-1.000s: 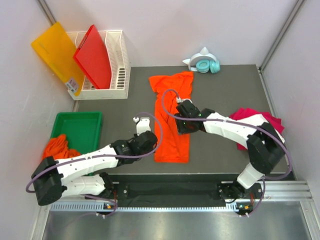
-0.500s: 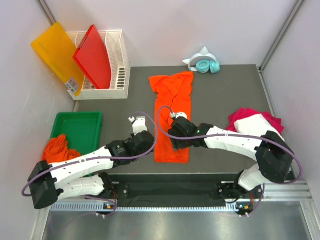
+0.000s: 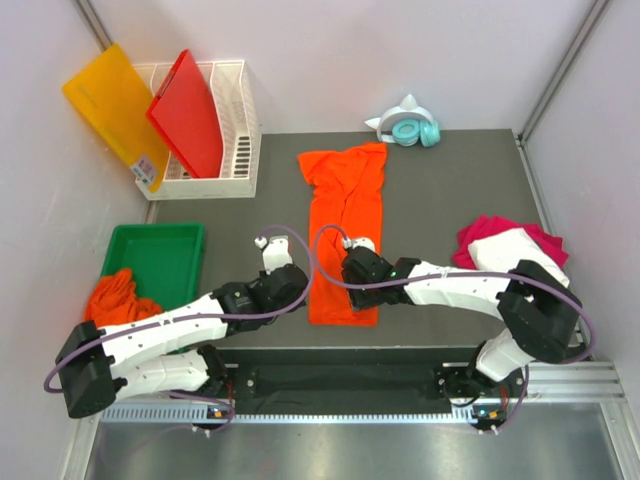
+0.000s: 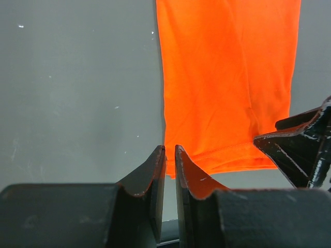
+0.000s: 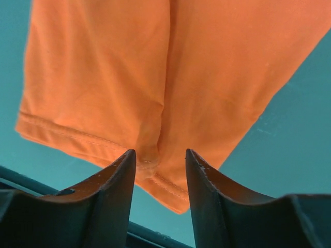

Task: Fold and stack the t-shirts
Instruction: Grab the bottom of the folded rectangular tshirt with both arms

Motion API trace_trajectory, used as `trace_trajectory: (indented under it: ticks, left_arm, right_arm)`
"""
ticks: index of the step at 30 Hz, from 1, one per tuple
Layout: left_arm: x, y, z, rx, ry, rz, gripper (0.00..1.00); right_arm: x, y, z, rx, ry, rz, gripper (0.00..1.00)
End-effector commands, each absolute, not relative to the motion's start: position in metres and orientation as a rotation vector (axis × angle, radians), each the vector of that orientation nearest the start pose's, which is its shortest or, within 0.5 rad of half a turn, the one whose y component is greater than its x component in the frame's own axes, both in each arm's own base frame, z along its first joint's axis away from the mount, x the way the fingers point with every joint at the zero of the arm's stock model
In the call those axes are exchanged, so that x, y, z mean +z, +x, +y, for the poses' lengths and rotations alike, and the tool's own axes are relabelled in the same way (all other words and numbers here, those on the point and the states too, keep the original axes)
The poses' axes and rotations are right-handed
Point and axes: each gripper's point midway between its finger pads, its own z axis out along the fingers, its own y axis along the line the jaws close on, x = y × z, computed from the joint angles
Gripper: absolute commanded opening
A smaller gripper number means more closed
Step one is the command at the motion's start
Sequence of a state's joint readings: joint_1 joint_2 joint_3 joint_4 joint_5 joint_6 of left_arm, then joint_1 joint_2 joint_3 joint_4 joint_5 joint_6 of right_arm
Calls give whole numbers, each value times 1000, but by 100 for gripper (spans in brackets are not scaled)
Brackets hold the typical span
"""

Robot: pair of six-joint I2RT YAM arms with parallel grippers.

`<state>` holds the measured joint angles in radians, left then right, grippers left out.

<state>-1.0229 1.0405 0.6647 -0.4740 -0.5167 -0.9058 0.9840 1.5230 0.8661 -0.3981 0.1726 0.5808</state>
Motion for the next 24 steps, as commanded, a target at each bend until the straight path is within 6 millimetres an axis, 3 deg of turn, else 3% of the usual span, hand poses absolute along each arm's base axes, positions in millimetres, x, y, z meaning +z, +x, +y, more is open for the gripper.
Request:
trace_trajectory:
  ticks: [1, 8, 13, 17, 24]
  left_arm:
    - [108, 193, -203, -365, -125, 2305, 18]
    - [103, 191, -202, -363, -128, 2316, 18]
    - [101, 191, -203, -363, -130, 2321, 18]
    - [98, 189, -203, -362, -130, 2331, 18]
    - [96, 189, -202, -360, -136, 2334, 17]
  right_arm:
    - [40, 189, 285, 407, -450, 2572, 40]
    - [38, 185, 283, 415, -460, 2579, 36]
    - [36, 181, 284, 430, -476, 2590, 10]
    - [36, 180, 282, 425, -472, 2590, 0]
    - [51, 169, 279, 437, -481, 2558, 0]
